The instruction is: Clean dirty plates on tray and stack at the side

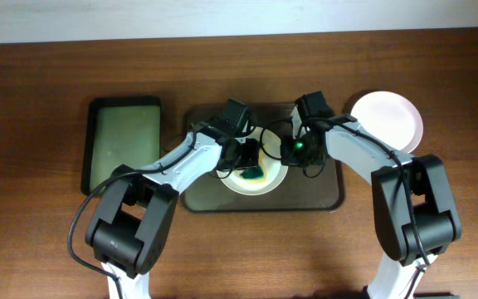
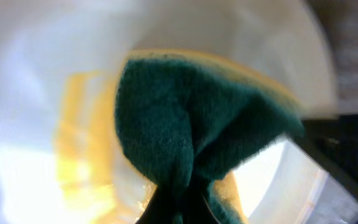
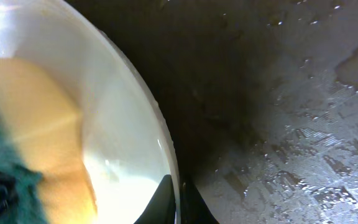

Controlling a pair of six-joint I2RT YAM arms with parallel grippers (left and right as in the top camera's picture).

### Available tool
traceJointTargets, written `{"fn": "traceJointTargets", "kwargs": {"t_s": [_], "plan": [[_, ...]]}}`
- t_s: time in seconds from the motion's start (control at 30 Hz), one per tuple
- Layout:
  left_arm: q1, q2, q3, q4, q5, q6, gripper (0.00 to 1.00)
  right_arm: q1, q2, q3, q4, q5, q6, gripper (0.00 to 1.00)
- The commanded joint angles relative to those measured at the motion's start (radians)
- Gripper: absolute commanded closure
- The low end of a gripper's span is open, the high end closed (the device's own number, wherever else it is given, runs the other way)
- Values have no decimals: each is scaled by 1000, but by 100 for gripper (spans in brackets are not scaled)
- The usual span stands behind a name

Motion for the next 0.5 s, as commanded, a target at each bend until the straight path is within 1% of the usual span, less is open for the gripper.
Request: {"fn": "traceJointTargets", "kwargs": {"t_s": [0.0,0.03,0.1,0.13,0.2,0.27,0.3,0.37,0.4,0.43,0.47], "plan": [[35,34,-7,-70,-378,32,100,13,35,-23,-19,82,2,96],[42,28,-4,-93,-432,51,100,13,35,-23,-19,85,2,96],[67,-1,11,-153,-578,52,100,13,35,-23,-19,85,2,96],[75,-22,21,-169,-627,52,100,13,35,-24,-19,85,2,96],[81,-71,36,-173,-663,68,100,13,35,-24,-19,85,2,96],[80,-120,52,-172,-652,77,100,13,35,-24,-19,85,2,96],[80,-134,53,-165,-611,77,100,13,35,-24,-19,85,2,96],[80,-141,53,-135,-418,73,100,13,35,-24,-14,85,2,96],[80,-132,53,-102,-244,60,100,13,35,-24,-11,85,3,96],[78,-124,53,-79,-157,45,100,13,35,-24,-11,89,18,96],[76,-117,53,-59,-105,39,100,13,35,-24,-11,89,27,96]]}}
